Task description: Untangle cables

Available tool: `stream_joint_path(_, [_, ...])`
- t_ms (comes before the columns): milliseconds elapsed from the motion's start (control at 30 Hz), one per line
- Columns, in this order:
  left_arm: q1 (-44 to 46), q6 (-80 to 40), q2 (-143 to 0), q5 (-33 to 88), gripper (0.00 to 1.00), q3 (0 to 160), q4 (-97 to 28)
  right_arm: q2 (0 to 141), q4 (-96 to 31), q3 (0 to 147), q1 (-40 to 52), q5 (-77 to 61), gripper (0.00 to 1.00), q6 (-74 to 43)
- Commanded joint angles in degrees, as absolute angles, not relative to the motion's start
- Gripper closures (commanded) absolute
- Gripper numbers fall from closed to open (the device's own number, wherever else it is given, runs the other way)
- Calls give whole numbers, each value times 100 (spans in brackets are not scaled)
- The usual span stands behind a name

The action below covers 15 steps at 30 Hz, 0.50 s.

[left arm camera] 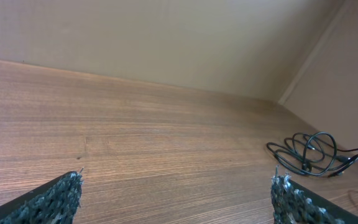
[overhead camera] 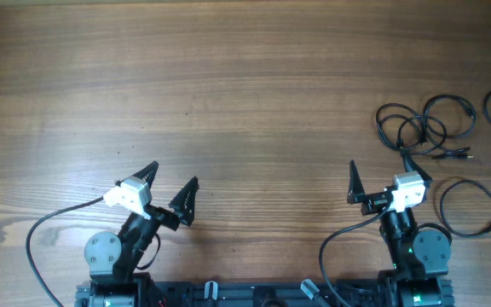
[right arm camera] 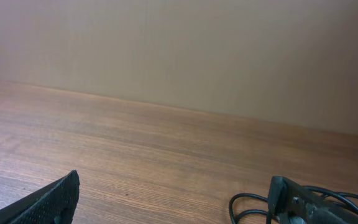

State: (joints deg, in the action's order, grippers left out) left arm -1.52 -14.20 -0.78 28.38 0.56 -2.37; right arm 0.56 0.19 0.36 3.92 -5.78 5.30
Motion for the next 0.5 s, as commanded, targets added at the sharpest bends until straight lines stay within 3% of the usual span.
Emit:
stream_joint_path(0, [-189, -1369, -32, 2845, 0, 32, -242, 16, 38, 30, 368, -607, 0, 602])
stream_joint_path(133, [-189, -1369, -16, 2554, 0, 32, -242, 16, 40, 30, 368, -609, 0, 600])
stream_joint_path(300, [-189, -1369, -16, 749, 0, 32, -244, 16, 40, 30, 368, -607, 0, 602])
stream_joint_path(467, [-189, -1367, -16, 257, 0, 32, -432, 16, 40, 30, 368, -609, 0, 602])
